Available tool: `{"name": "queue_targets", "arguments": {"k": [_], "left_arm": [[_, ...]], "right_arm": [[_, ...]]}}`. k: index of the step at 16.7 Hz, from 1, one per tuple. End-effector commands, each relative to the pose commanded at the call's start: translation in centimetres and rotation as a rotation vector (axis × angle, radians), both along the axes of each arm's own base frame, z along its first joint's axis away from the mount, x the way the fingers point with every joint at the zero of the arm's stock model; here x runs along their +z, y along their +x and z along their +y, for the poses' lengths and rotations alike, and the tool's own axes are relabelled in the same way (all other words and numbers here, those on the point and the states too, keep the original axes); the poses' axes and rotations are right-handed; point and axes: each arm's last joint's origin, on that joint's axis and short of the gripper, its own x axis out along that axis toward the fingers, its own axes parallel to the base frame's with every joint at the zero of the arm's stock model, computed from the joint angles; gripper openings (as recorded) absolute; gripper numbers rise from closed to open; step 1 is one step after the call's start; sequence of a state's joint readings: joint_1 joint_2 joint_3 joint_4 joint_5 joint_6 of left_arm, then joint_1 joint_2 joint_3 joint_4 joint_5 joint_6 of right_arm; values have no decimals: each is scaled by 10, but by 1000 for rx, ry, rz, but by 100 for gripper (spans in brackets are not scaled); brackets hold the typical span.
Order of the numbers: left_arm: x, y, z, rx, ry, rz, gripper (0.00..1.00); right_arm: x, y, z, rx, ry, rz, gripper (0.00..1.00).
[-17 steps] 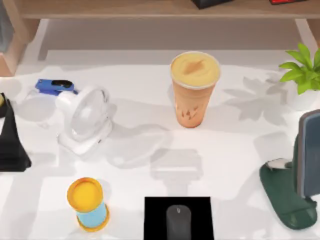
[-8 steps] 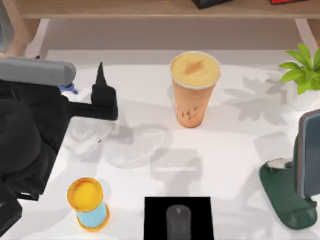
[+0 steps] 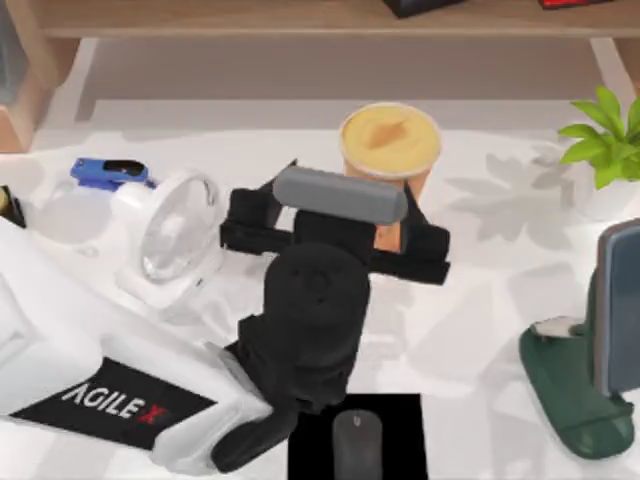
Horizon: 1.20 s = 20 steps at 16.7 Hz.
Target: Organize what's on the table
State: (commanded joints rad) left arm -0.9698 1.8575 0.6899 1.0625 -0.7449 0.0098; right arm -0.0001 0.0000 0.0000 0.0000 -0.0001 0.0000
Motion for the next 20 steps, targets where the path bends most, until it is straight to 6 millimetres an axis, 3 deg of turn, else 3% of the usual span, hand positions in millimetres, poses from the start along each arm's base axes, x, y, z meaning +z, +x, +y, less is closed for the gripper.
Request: {"name": "queue_targets", "arguments": {"k": [3,7,11,17,20], "left_arm": [[-38,4,-35,31,1,-10,100],[-73,24,-58,116,-39,-43,100],[-81,43,-65,179,-91,-77,100],[-80,43,-65,176,-91,-77,100],[-81,60,-65,180,-92,-78,100]], "right_arm": [[0,0,0,0,0,0,100],[0,0,0,0,0,0,100],[0,0,0,0,0,0,100],[0,0,0,0,0,0,100],[0,0,0,0,0,0,100]]}}
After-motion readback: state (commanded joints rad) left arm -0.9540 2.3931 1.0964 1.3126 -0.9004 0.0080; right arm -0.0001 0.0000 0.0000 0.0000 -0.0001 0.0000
